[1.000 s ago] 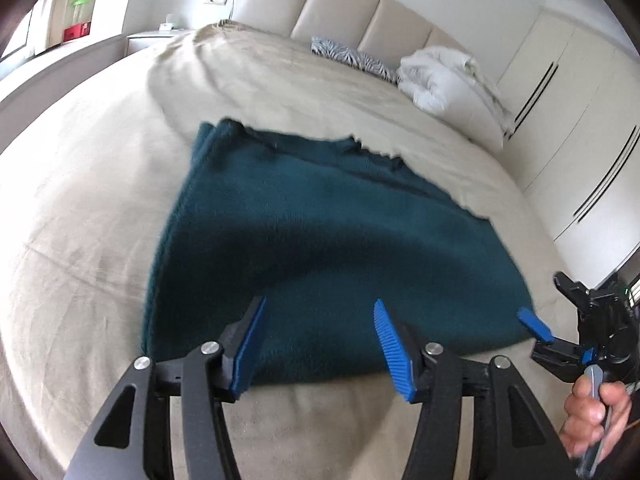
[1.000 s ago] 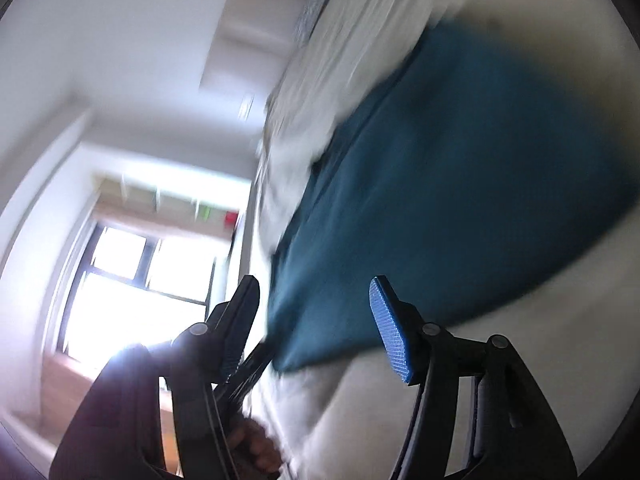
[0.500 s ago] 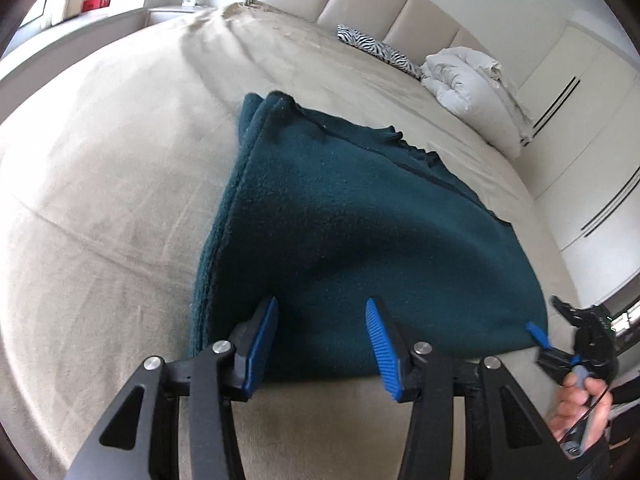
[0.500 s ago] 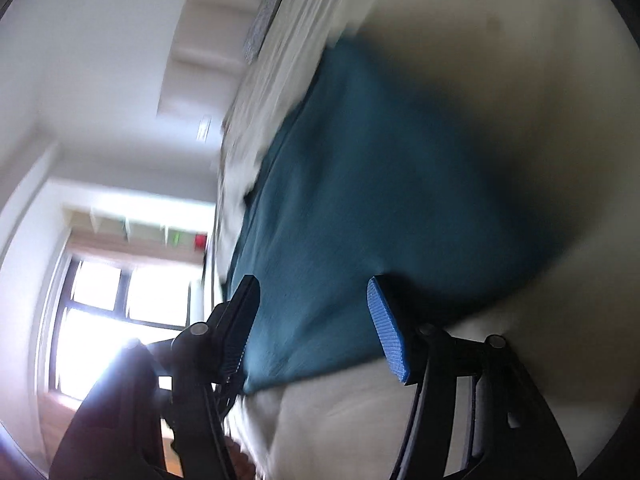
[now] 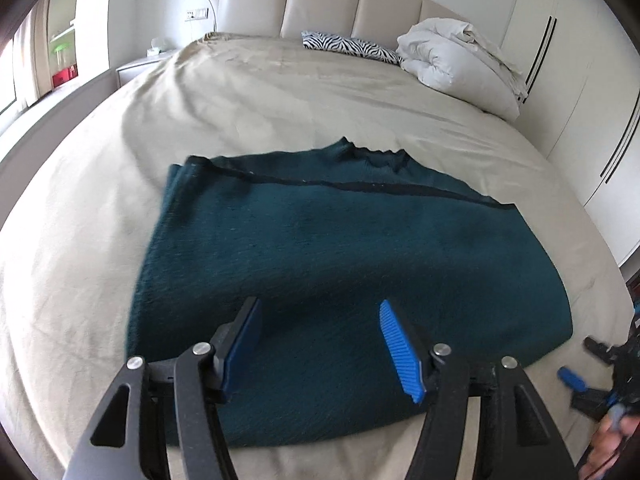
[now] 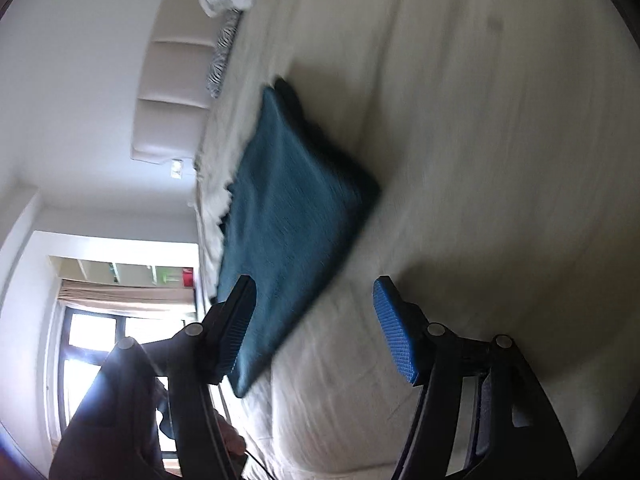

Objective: Fold small clothes

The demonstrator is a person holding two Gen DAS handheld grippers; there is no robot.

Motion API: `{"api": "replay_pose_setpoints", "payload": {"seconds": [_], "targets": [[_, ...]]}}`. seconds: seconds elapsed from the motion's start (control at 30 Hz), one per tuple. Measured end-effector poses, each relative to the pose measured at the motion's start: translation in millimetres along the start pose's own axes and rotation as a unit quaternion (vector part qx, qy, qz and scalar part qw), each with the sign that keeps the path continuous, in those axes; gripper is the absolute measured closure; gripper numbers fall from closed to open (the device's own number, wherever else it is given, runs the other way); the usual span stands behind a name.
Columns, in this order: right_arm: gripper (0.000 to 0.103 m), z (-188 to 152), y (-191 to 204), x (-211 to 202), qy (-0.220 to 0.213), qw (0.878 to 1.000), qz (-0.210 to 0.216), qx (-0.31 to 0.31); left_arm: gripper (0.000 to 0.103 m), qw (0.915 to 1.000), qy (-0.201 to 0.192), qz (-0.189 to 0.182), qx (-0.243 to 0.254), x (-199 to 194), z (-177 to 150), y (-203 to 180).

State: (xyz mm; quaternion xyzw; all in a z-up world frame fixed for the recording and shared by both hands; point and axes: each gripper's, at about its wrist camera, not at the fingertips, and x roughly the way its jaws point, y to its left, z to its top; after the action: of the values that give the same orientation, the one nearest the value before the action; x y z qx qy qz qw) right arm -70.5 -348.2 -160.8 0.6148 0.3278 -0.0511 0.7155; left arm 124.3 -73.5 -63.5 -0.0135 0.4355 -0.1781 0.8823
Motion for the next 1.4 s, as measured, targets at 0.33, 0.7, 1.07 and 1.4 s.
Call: {"api": "replay_pose_setpoints", "payload": {"seconds": [0.33, 0.7, 1.07, 1.4], "targets": [[0.042, -10, 8, 11, -0.015, 1.000, 0.013, 0.014, 0.039, 0.9998, 0.021, -0.001, 0.002, 22, -2, -11], [0.042, 1, 31, 18, -0.065, 0.997, 0.042, 0.014, 0.039, 0.9989, 0.017, -0.042, -0.014, 28, 3, -10], [0.051, -14, 10, 1, -0.079, 0.993, -0.036, 0.080, 0.037, 0.9956, 0.024, -0.084, -0.034, 47, 16, -17], [0.047, 14, 19, 18, -0.108, 0.991, 0.000, 0.081, 0.036, 0.9923, 0.018, -0.113, -0.046, 45, 20, -17]]}}
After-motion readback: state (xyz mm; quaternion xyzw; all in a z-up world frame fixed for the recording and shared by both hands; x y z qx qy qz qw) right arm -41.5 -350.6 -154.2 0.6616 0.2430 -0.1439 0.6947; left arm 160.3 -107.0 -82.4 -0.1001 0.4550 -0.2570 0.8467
